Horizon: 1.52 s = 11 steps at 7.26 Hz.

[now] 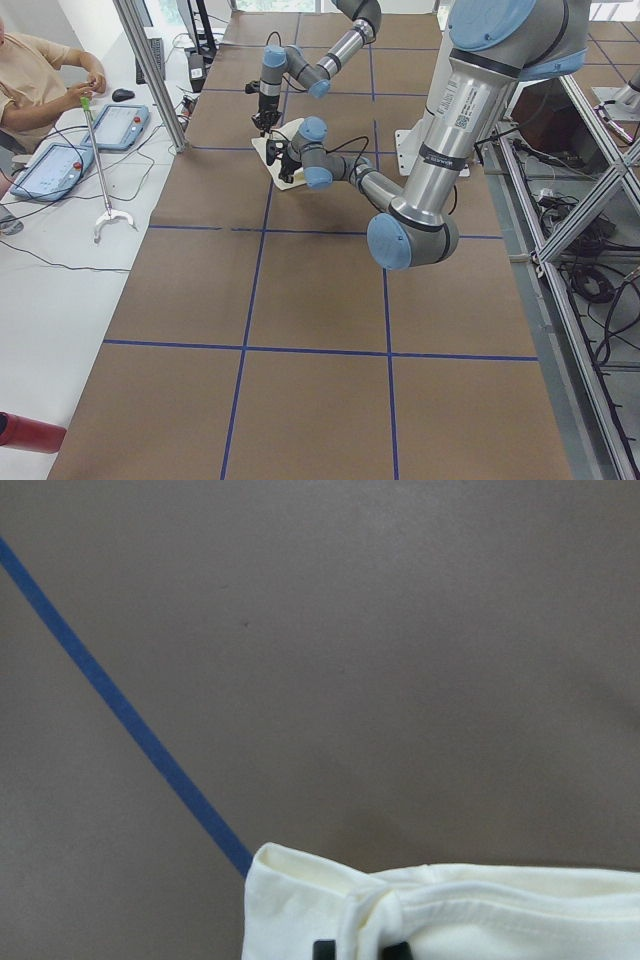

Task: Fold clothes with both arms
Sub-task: 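Release the shirt and raise both grippers away from it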

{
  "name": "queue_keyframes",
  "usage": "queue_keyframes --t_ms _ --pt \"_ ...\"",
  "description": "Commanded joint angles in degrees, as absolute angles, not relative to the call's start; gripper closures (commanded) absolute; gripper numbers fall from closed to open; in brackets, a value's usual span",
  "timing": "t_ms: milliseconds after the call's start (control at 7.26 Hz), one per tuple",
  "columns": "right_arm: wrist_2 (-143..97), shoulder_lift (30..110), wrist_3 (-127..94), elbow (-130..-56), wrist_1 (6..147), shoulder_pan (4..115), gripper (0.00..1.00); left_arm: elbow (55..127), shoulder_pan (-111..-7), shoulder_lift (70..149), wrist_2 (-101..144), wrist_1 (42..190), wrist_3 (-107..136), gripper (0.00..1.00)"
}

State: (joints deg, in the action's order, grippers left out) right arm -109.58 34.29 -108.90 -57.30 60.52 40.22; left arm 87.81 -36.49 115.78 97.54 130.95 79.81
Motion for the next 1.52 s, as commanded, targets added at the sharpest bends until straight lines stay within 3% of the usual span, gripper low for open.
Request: queue_keyframes --t_ms 0,138,413,551,689,964,1378 --pt "-108.6 32.6 -108.9 -55.0 60.1 40.0 0.23 87.5 -36.5 114.9 97.6 131.2 79.8 1.0" --pt "-107.7 32.3 -108.9 -54.8 60.1 39.9 0.0 87.3 -36.4 114.4 97.5 131.5 79.8 1.0" --pt "-107.8 32.4 -108.9 -55.5 60.1 40.2 0.0 87.3 -36.7 114.3 97.6 131.5 79.8 1.0" --pt "-108.1 33.0 -109.2 -57.4 60.2 40.4 0.0 87.0 -37.0 114.3 97.6 131.5 79.7 0.85" --pt "-109.3 34.4 -109.1 -60.0 60.4 41.7 0.0 87.4 -38.9 114.5 98.2 131.4 79.0 0.01" --pt "-117.6 43.1 -102.4 -68.3 60.8 47.4 0.0 88.1 -46.9 114.3 112.3 131.4 73.4 0.0" --pt "-126.9 58.7 -77.4 -77.9 63.6 58.8 0.0 90.5 -60.7 103.4 123.3 130.7 37.2 0.0"
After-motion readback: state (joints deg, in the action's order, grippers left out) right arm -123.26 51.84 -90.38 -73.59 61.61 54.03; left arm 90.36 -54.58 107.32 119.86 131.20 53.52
